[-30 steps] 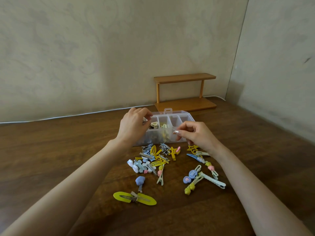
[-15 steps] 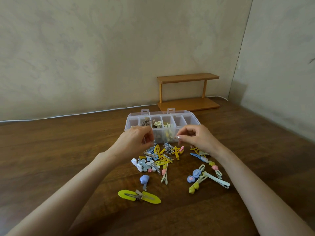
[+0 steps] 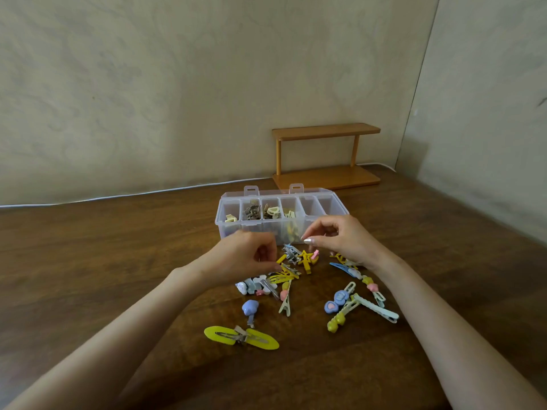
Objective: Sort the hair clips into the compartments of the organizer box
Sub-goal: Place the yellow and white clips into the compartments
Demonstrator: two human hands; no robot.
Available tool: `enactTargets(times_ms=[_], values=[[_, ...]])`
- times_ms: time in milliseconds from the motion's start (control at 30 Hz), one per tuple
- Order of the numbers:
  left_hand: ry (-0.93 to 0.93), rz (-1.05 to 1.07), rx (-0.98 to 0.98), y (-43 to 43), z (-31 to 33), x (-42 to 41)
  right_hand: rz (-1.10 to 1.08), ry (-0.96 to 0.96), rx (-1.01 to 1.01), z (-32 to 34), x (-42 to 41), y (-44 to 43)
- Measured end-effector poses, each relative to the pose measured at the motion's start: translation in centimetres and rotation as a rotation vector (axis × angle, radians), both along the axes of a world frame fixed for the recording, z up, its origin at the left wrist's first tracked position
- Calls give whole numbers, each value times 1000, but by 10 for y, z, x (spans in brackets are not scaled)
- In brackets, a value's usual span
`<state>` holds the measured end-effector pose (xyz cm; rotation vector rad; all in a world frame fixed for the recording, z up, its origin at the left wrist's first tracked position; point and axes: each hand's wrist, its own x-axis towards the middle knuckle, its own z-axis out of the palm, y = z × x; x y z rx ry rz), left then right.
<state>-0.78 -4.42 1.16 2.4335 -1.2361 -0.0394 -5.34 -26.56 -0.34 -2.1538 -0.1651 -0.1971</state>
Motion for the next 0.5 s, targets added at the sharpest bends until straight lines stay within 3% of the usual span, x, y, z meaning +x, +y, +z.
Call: enactTargets(times_ms=[100, 233, 500], values=[[8, -39, 135, -4, 2, -14, -4, -11, 0, -1, 0, 0], [-208, -41, 304, -10, -6, -26, -12, -14, 0, -1, 0, 0], [-250, -70, 316, -12, -7, -29, -19, -8, -22, 0, 0, -1]])
